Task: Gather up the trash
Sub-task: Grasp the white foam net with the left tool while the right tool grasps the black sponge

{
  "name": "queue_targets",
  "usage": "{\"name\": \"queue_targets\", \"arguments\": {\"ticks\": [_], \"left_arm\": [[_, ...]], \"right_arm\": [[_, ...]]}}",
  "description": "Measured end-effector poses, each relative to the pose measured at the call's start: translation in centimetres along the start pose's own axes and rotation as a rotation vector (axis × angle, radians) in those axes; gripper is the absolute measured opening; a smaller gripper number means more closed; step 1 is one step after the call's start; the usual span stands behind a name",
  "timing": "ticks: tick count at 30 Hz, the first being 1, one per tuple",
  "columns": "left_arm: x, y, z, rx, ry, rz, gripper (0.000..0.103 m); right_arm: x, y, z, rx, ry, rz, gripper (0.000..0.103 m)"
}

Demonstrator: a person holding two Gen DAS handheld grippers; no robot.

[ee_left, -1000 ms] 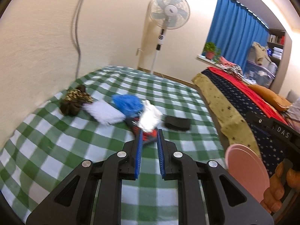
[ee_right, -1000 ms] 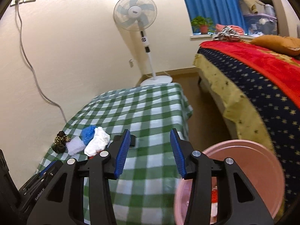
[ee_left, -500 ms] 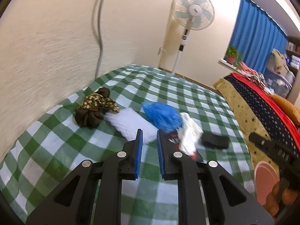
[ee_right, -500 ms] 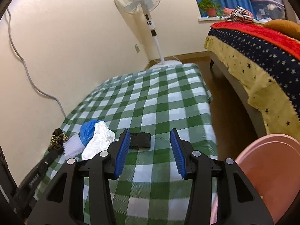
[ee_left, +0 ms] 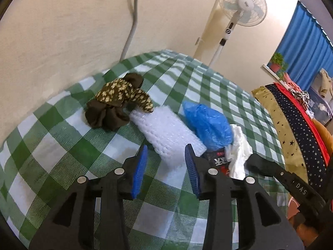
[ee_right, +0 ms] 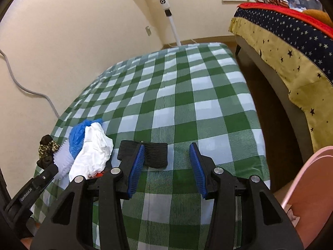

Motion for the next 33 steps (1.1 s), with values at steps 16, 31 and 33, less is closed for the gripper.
{"name": "queue_targets", "arguments": {"ticks": [16,31,33], "left_arm": [[-1.4,1.3,0.1,-0.033,-0.066,0.069,0.010],[-0.9,2.0,-5.5,-0.047,0.002,0.148,0.010],[-1.0,2.3,-6.5,-0.054,0.012,0.164,0.010]], "right_arm": [[-0.7,-1.0,-1.0,0.055,-0.011,-0.013,0.009],[-0.5,-2.3,-9.3,0.029,0.073,-0.093,0.009],[-0.4,-2.4,-10.5,0.024,0.085,-0.102,0.009]]}}
Point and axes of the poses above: each gripper's, at about its wrist camera, not at the fingertips, and z roughly the way its jaws point, y to its right, x to its top, the point moved 10 cm from there along z, roughly the way its jaws point, and after that the axes turned 3 degrees about y, right-handed, at the moved point
